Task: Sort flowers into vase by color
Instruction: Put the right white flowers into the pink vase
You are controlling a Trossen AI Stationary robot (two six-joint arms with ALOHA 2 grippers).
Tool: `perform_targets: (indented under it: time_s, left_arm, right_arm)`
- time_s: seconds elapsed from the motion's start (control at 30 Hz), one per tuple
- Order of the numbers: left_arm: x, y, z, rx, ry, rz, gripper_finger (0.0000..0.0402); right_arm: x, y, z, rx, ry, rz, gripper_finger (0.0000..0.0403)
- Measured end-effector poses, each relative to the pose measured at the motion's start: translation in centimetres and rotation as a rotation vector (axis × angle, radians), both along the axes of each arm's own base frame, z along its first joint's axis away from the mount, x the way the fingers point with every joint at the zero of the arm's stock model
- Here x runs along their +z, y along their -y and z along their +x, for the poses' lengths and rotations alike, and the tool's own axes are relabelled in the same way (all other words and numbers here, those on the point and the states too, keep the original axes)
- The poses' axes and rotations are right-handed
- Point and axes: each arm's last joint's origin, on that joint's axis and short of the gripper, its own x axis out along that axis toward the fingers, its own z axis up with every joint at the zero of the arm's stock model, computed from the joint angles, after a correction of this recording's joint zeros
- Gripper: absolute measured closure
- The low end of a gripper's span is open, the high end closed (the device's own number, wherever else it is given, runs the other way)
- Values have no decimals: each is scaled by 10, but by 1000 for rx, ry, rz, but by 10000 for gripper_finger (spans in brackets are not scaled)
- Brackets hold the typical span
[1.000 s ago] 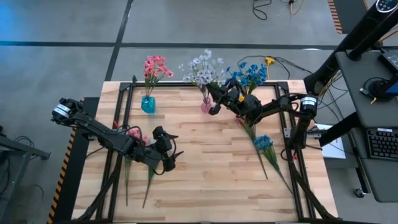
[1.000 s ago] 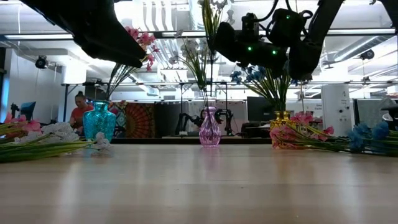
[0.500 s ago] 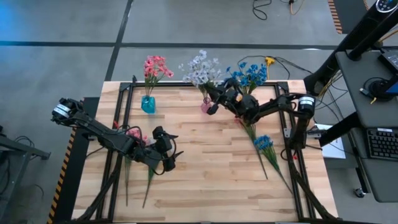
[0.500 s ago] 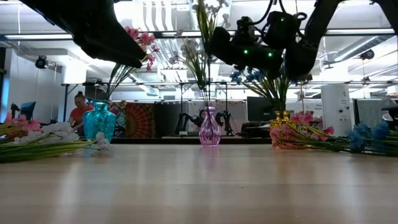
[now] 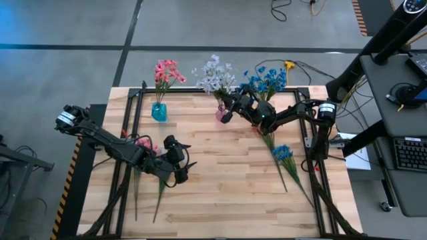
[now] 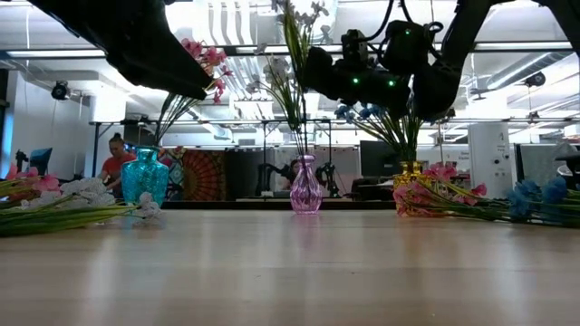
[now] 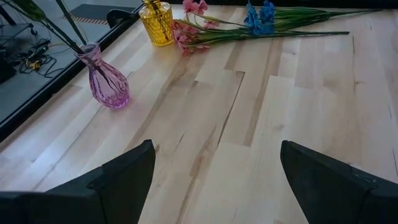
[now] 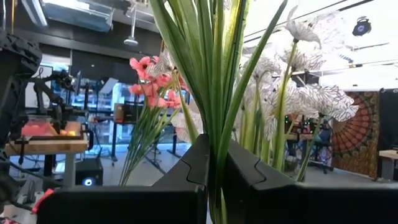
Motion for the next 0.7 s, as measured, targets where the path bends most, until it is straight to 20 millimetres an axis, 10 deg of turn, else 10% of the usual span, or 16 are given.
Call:
perform_targets:
  time_s: [0.7]
  left_arm:
    - [0, 0, 0, 0, 0, 0, 75]
  right_arm:
    - [-4, 1, 1, -1, -45, 12, 385]
